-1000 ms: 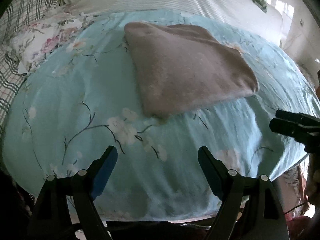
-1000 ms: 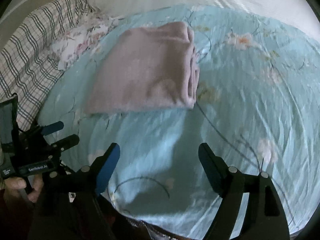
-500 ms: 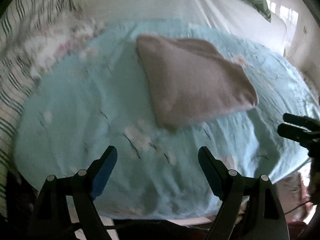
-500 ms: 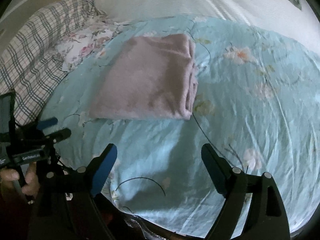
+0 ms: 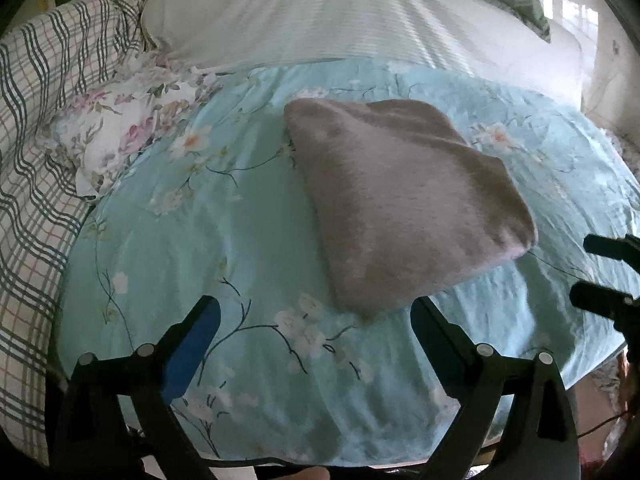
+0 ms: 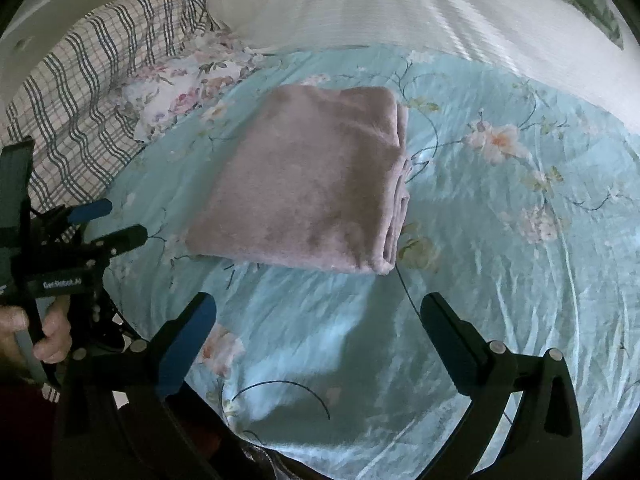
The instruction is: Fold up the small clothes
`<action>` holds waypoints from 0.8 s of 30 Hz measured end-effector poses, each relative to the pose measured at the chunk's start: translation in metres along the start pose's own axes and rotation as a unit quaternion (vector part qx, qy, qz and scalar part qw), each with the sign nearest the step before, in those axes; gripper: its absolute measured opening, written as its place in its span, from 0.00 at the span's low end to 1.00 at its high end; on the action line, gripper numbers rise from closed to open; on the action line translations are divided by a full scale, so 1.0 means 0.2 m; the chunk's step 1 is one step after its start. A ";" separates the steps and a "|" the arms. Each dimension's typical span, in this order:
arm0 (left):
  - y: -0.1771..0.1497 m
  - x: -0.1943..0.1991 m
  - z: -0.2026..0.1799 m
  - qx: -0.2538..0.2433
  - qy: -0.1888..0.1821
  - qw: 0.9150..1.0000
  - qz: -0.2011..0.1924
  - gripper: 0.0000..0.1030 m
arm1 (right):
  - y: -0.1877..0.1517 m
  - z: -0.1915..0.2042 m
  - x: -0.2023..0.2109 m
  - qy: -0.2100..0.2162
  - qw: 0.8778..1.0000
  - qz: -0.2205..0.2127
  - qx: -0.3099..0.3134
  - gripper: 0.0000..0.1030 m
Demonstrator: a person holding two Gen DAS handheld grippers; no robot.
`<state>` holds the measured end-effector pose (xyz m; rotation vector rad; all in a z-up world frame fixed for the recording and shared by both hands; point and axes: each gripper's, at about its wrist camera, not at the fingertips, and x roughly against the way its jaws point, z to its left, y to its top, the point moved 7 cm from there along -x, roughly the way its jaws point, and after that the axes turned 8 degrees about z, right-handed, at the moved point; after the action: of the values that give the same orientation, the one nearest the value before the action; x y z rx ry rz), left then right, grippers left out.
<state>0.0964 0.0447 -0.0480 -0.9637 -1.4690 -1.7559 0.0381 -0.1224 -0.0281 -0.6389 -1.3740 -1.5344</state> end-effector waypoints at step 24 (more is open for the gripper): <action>0.11 -0.11 0.00 -0.006 0.022 0.999 0.022 0.94 | 0.26 0.02 -0.14 -0.001 0.999 0.011 0.031 0.99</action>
<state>0.1273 0.0416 -0.0559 -0.9509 -1.4008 -1.7453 0.0940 -0.1068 -0.0270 -0.6150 -1.4069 -1.4685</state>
